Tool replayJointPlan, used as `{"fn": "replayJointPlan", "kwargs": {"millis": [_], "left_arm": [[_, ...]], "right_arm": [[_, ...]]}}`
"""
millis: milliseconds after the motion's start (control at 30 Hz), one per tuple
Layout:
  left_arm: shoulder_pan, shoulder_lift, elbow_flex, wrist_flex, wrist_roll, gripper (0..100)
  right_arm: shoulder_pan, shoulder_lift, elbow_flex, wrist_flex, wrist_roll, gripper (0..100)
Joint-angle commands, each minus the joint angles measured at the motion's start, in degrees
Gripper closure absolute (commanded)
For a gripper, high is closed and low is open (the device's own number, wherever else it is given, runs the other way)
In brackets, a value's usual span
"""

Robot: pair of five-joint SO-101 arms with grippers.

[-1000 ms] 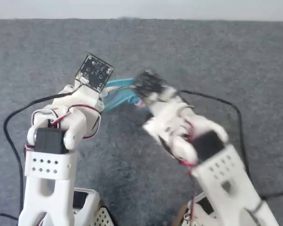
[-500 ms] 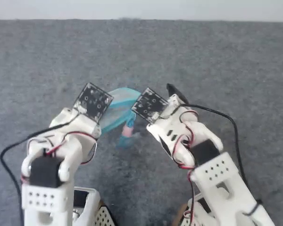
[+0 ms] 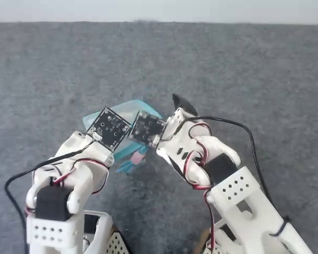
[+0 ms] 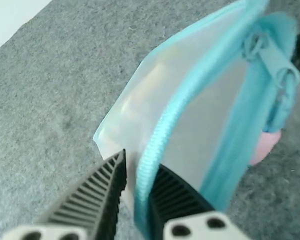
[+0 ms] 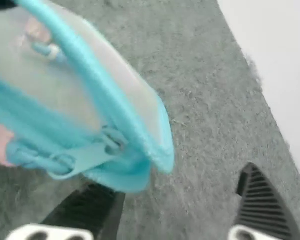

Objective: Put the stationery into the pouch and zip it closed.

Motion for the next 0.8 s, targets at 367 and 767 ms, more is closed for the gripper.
{"fn": "replayJointPlan", "kwargs": {"millis": [367,767], "left_arm": [[0.1,0.0,0.5,0.8,-1.0,99],[0.1,0.0,0.2,0.9,-0.9,99]], "right_arm": [[-9.4,-4.2,-4.0,5.1,12.7,74.1],[-6.6,-4.2,-4.7,5.1,6.4,99.1]]}}
